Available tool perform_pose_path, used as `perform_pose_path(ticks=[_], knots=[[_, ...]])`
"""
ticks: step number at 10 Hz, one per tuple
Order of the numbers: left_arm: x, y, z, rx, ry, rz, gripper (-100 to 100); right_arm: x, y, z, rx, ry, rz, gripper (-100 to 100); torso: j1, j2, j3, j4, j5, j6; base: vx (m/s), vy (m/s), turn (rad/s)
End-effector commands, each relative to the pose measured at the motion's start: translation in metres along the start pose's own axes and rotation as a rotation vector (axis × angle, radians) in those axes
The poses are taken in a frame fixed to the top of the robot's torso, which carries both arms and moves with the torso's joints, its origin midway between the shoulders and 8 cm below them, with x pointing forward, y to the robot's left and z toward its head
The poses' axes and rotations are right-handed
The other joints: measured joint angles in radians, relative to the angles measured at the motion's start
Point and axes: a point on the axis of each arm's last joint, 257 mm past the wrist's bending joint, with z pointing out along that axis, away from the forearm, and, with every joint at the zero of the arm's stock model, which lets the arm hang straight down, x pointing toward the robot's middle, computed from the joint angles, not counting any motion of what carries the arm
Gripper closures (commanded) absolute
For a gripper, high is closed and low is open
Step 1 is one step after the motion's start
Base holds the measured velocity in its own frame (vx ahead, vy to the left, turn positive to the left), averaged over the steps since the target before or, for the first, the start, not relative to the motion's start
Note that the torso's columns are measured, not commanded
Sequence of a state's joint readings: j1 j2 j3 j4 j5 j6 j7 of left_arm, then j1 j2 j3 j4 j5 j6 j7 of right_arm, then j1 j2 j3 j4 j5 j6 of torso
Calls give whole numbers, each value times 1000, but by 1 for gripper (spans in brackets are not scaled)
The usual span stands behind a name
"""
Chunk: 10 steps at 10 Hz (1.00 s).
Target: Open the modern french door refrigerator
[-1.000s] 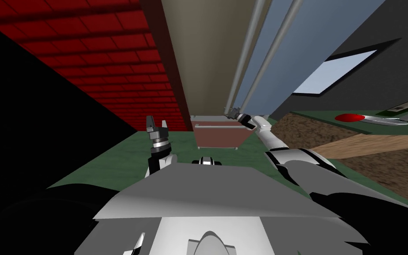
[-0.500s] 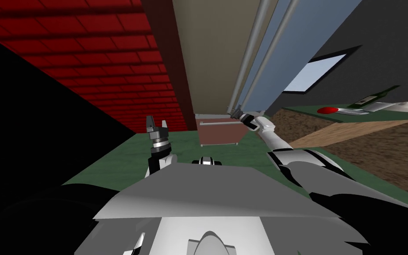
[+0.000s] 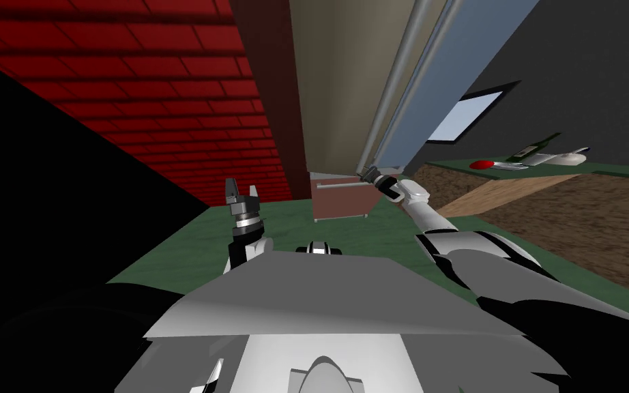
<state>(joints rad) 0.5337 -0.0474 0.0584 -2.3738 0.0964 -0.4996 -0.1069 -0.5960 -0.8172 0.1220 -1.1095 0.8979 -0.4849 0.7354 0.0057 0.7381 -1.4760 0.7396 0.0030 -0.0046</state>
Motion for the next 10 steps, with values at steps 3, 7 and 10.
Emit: perform_pose_path(ticks=[3, 7, 10], knots=[[0, 0, 0, 0, 0, 0, 0, 29, -18, -10, 52, 79, -6, 100, 0, -1, -1, -1, -1, 4, -77, 219, -102], [0, 0, 0, 0, 0, 0, 0, 52, -39, -21, 106, 146, -14, 100, 3, -2, -1, -1, 1, -3, -78, 236, -84], [0, 0, 0, 0, 0, 0, 0, 67, -53, -29, 142, 190, -20, 100, 2, -4, -3, 0, 2, -4, -95, 233, -67]])
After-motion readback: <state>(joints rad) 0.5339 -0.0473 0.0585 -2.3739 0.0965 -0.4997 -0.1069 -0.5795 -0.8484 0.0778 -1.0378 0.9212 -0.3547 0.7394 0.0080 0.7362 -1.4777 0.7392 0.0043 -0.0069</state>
